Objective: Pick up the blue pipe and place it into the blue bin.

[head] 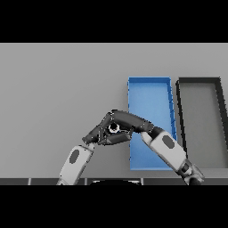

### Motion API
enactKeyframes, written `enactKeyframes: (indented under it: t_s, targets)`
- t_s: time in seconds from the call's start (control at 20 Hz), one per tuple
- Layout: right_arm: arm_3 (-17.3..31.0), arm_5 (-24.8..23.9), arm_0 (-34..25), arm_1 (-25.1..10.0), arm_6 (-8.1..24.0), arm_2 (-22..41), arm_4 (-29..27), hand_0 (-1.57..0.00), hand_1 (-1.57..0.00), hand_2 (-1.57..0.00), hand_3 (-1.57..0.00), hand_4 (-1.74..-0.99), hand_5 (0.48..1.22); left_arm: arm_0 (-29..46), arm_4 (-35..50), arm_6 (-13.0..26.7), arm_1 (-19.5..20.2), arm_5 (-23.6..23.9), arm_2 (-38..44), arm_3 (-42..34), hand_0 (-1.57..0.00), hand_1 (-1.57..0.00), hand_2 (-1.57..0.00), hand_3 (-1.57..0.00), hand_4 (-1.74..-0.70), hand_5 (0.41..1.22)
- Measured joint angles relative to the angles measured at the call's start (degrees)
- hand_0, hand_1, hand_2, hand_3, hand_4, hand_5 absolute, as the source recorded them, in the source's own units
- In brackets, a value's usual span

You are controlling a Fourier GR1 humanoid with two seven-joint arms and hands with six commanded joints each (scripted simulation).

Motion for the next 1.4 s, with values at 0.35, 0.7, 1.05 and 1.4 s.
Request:
enactKeyframes:
  t_s: [0.35, 0.7, 1.05, 1.4]
  targets:
    - [-0.7, -4.8, -0.3, -1.3, -0.4, 1.8, 0.8, -1.56, -1.56, -1.56, -1.56, -1.737, 1.208, -0.5, -4.5, -1.7, 1.0, -1.4, 0.9, -0.4, -0.75, -0.69, -0.66, -0.6, -1.28, 1.221]
    - [-1.4, -7.1, -0.9, -1.4, 3.2, 2.5, 1.4, -1.57, -1.57, -1.57, -1.57, -1.74, 1.218, 0.1, -6.5, 0.4, 1.0, -3.9, 2.2, -0.4, -0.16, -0.14, -0.14, -0.12, -0.98, 0.704]
    - [-1.4, -7.8, -0.2, -0.6, 2.1, 1.8, -2.7, -1.57, -1.57, -1.57, -1.57, -1.741, 1.22, 1.0, -6.7, 3.4, 0.6, -3.3, 2.2, -1.1, -0.03, -0.03, -0.03, -0.03, -0.93, 0.484]
    - [-1.6, -14.1, -12.3, -1.9, 10.2, -6.4, -19.1, -1.57, -1.57, -1.57, -1.57, -1.741, 1.221, 1.3, -7.1, 2.8, 0.9, -3.5, 2.0, -0.5, -0.01, -0.01, -0.01, 0.0, -0.91, 0.445]
